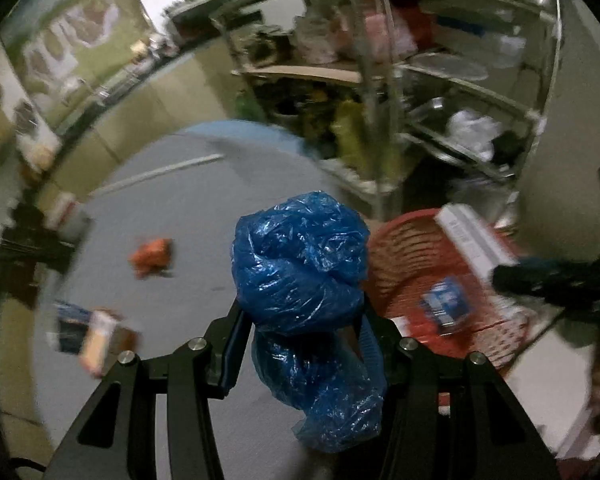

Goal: Collect trash
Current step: 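Open both tools over the red basket to drop the bag and box, then move both open tools back over the table toward the remaining items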

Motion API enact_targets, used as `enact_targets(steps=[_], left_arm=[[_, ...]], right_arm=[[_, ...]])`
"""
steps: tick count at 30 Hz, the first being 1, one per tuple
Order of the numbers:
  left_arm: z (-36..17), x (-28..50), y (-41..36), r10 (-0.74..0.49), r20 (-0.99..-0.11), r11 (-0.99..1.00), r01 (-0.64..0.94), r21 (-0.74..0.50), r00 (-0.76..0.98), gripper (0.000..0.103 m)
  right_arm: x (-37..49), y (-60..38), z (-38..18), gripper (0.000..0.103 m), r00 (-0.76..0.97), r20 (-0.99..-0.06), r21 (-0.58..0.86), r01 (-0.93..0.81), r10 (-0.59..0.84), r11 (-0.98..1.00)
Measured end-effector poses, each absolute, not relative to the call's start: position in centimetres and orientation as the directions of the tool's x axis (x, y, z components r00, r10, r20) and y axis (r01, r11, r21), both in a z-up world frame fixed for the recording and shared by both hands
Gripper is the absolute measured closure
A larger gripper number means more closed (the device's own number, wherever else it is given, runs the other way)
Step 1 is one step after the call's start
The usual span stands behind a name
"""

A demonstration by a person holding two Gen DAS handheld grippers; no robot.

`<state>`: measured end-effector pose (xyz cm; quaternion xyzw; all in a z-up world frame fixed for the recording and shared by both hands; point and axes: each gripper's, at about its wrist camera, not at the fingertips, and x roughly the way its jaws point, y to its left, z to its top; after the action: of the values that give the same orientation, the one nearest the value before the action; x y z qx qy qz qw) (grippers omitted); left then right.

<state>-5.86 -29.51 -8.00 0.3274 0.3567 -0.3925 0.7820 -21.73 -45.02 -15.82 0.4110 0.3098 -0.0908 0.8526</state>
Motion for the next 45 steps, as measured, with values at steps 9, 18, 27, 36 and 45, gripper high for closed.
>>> enact_targets(steps=[9,18,27,36,45], left_arm=[[-10.9,-6.0,-32.8,-0.453,-0.877,0.409,0.911,-0.048,0.157,0.043],[-10.3,-3.9,-28.9,-0.470,-0.869,0.471,0.876,-0.100,0.154,0.043],[-10.7,-1.2,-19.0,-0.388,-0.860,0.638,0.770,0.008,0.331,0.043],[-10.5,0.8,-6.0,-0.236,-0.828,0.828,0.551,0.103,0.509,0.043],[-7.6,0.5,2.7,-0.154,-0.749,0.917,0.376,0.135,0.645,0.043]], right_arm=[[-22.8,-47.4,-18.6,0.053,0.783,-0.611,0.722,0.489,0.119,0.490],[-23.2,-48.0,-17.5,0.040,0.792,-0.606,0.722,0.507,0.077,0.470],[-19.3,-44.4,-15.6,0.040,0.781,-0.612,0.679,0.440,0.122,0.588],[-15.4,-40.0,-12.8,0.040,0.772,-0.612,0.640,0.356,0.171,0.681],[-12.5,-34.0,-9.3,0.040,0.770,-0.592,0.606,0.228,0.240,0.762]])
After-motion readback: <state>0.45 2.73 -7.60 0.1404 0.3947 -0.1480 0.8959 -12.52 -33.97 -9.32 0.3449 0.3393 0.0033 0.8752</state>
